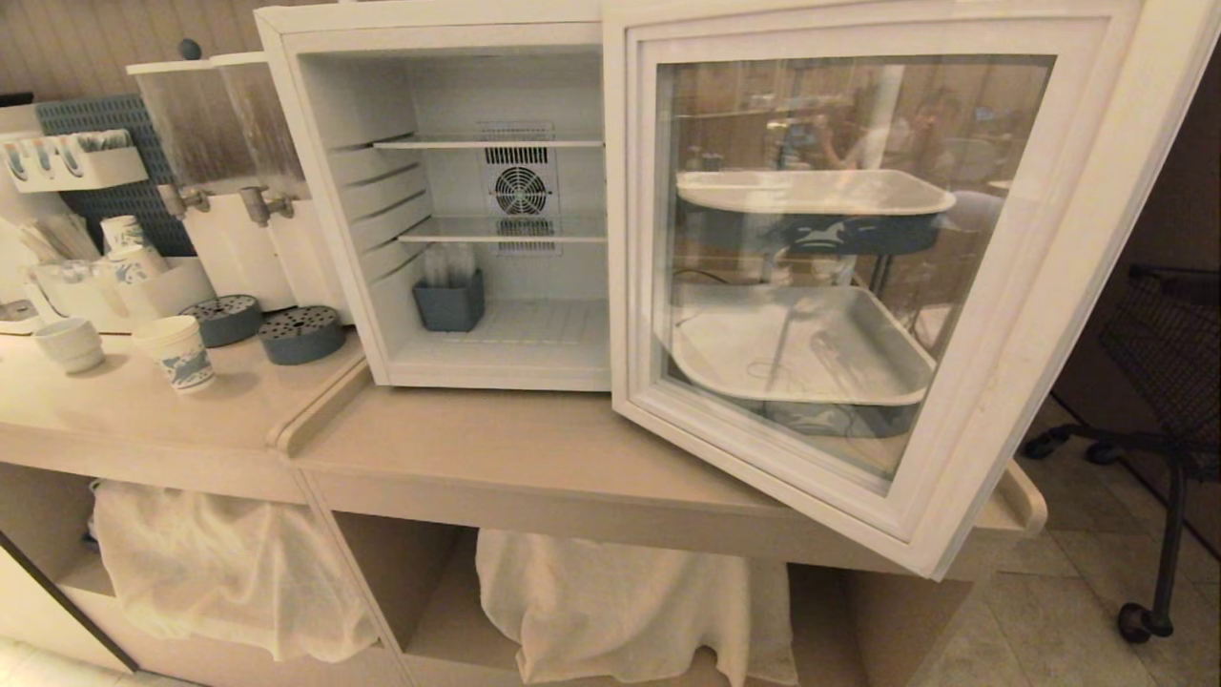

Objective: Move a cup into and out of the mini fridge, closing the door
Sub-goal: Close the freezer door

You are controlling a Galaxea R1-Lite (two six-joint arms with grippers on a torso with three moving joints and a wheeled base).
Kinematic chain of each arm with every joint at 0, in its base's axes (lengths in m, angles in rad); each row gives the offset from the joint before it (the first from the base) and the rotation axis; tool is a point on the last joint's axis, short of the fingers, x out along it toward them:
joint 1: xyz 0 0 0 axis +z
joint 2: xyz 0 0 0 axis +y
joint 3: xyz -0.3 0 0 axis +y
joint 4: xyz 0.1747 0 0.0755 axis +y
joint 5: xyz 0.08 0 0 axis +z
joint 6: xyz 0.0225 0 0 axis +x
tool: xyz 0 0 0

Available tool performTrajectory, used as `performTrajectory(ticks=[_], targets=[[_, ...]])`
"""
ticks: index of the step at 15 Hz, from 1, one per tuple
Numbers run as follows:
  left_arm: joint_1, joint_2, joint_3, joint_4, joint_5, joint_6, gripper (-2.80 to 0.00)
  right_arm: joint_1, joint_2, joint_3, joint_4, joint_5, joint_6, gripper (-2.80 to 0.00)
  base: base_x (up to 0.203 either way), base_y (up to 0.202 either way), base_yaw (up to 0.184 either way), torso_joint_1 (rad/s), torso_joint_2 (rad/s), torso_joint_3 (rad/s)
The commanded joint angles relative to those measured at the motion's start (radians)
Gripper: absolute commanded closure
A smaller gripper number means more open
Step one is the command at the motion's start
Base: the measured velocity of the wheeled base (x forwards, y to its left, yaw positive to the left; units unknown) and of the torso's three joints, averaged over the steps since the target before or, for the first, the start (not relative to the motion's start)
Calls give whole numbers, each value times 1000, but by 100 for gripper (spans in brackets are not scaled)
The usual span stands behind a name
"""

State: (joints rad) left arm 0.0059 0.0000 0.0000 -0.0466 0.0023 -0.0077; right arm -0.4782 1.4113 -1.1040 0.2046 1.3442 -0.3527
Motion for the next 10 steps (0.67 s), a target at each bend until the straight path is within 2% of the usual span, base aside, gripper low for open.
performTrajectory(ticks=[1,5,10], targets=[[0,0,18,-1,1,-2,0,75,116,18,-51,-4,-39,0,0,0,0,0,0,0],[0,2,18,-1,1,-11,0,106,196,-10,-148,5,-40,0,0,0,0,0,0,0],[0,2,18,-1,0,-9,0,122,224,-60,-148,22,-29,0,0,0,0,0,0,0]])
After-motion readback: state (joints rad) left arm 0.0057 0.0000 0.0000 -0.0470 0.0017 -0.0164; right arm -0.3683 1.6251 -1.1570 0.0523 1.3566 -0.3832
